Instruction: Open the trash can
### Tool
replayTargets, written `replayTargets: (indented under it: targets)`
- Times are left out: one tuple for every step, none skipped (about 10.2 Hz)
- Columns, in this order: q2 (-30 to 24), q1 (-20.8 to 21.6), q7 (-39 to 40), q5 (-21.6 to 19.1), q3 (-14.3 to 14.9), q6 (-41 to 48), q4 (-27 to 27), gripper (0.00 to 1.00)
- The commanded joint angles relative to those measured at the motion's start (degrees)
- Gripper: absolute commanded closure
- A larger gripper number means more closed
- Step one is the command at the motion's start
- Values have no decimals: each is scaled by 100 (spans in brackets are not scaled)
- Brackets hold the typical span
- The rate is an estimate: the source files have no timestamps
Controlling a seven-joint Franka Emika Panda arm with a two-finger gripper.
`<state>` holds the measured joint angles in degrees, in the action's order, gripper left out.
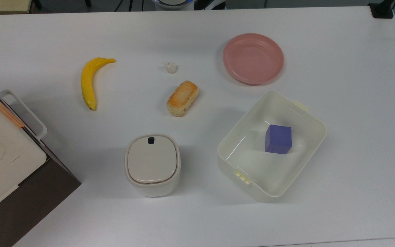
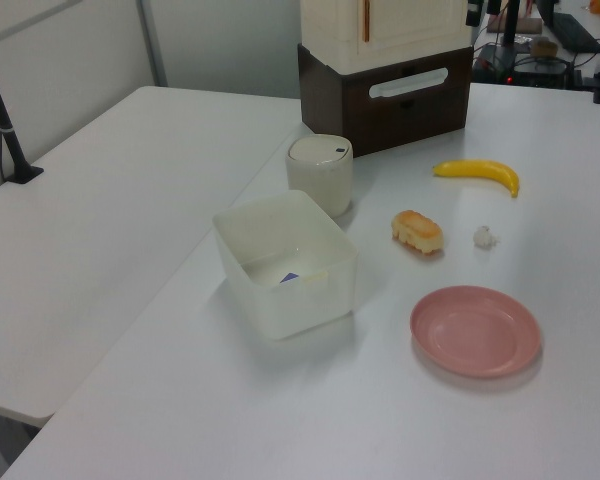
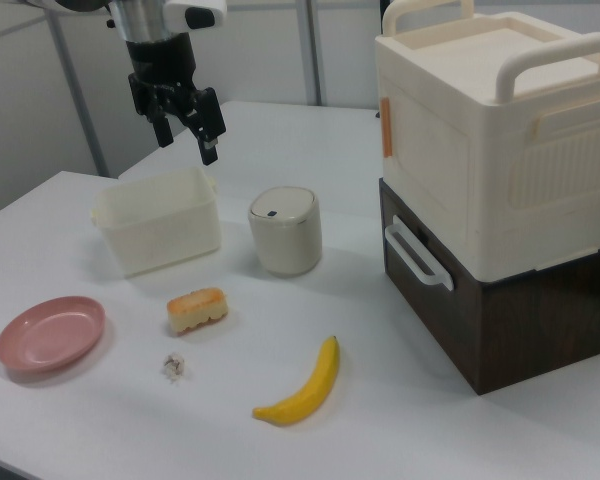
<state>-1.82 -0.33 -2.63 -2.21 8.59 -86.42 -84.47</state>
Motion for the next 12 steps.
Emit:
replayTargets:
  targets:
    - [-20, 68, 277, 392, -189, 28, -61, 0]
    - [6, 59, 255, 441, -243, 28, -60, 0]
    - [15, 68, 290, 450, -244, 28, -60, 0]
    - [15, 59, 272, 537, -261, 20, -60, 0]
    - [24, 59, 255, 538, -253, 28, -60, 0]
    - [15, 59, 298, 538, -253, 28, -60, 0]
    - [24, 15, 290, 442, -244, 37, -60, 0]
    - [24, 6, 290, 433, -235, 37, -52, 0]
    - [15, 6, 272, 415, -235, 46, -52, 0]
    - [-2, -2, 264, 302, -192, 46, -52, 0]
    - [6, -11, 255, 109, -174, 46, -34, 0]
    - [7, -11, 290, 133, -165, 46, 53, 0]
